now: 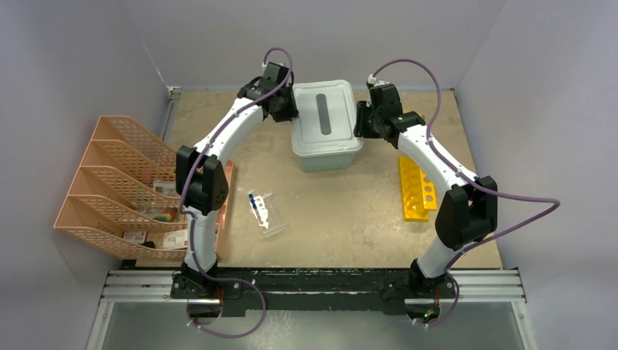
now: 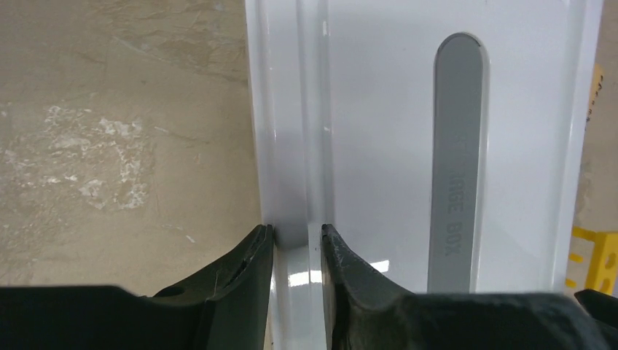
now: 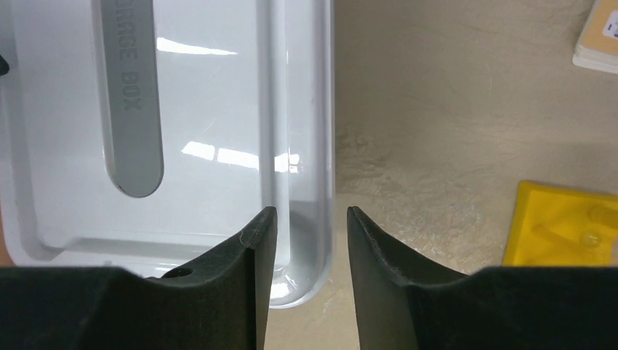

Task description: Organize the chemistry lab equipment

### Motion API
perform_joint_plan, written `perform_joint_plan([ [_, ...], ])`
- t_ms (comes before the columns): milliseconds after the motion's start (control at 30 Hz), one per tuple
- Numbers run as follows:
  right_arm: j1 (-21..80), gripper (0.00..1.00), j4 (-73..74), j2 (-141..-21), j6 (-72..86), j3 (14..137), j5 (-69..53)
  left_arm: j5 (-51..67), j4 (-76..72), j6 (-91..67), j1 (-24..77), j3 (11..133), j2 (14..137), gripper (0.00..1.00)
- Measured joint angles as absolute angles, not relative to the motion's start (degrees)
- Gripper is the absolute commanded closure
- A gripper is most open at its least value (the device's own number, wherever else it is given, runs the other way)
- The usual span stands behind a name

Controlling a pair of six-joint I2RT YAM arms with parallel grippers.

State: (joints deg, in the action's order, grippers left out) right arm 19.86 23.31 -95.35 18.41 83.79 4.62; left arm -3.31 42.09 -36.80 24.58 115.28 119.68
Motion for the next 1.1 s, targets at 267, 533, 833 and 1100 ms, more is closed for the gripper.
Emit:
perform_joint_plan([
  [267, 19.8, 0.68, 24.2, -95.6, 20.1, 82.0, 8.3, 1.6, 40.2, -36.9, 24.5, 115.2, 119.7, 0.61],
  [533, 19.8, 0.74, 24.3, -96.7, 21.8, 82.1, 9.3, 1.5, 34.4, -36.9, 23.9, 111.6, 118.9, 0.61],
  [833, 19.8, 0.74, 23.2, -96.8, 22.0, 81.7, 8.9, -3.6, 33.3, -38.7, 24.0, 109.3, 119.3, 0.74],
  [1100, 19.5, 0.62, 23.9, -96.9, 20.0, 82.7, 7.2, -5.0, 35.8, -38.9, 24.1, 114.1, 122.0, 0.59],
])
